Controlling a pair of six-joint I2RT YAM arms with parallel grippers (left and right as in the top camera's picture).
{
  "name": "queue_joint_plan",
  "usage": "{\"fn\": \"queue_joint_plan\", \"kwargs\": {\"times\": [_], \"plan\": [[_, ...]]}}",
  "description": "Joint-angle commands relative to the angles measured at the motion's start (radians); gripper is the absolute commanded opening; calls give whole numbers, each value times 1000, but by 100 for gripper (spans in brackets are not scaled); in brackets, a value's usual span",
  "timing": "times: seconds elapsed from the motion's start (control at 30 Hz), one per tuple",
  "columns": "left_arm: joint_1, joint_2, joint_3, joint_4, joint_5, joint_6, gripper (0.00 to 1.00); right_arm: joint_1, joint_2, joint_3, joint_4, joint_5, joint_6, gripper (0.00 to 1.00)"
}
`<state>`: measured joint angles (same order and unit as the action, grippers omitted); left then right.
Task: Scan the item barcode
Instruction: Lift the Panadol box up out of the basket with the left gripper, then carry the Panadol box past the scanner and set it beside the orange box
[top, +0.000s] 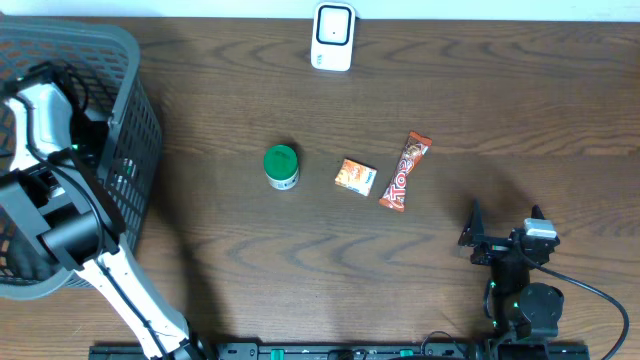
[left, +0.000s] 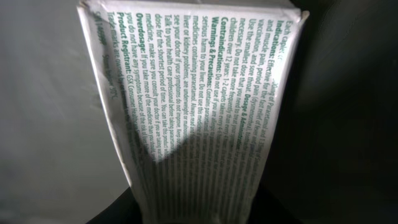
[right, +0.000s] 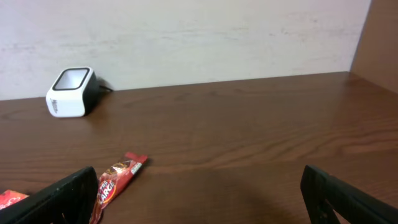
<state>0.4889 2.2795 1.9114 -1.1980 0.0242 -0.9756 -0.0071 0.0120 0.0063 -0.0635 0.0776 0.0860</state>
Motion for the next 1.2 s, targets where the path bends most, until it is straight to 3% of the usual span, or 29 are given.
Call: {"fn": "queue_joint_plan", "kwargs": {"times": [0.0,0.23,0.53,0.7,0.87,1.0,1.17], "plan": [[30,-14,91,-54,-26,71,34,2,-5,-1,-4,-1,-13,99],[56,-172,216,-171,-130,116,34,2,-5,-1,-4,-1,-13,99],[27,-501,236,-195,-102,145,35,2,-5,-1,-4,-1,-13,99],[-61,-668,236,-237,-31,171,35,2,-5,-1,-4,-1,-13,99],[-275,-756,236,-277,20,167,36,2,-5,-1,-4,-1,-13,99],[-522,-749,232,-298,17,158,36,2,-5,-1,-4,-1,-13,99],[-837,-678,224,-298,-109,39,36,2,-5,-1,-4,-1,-13,99]]}}
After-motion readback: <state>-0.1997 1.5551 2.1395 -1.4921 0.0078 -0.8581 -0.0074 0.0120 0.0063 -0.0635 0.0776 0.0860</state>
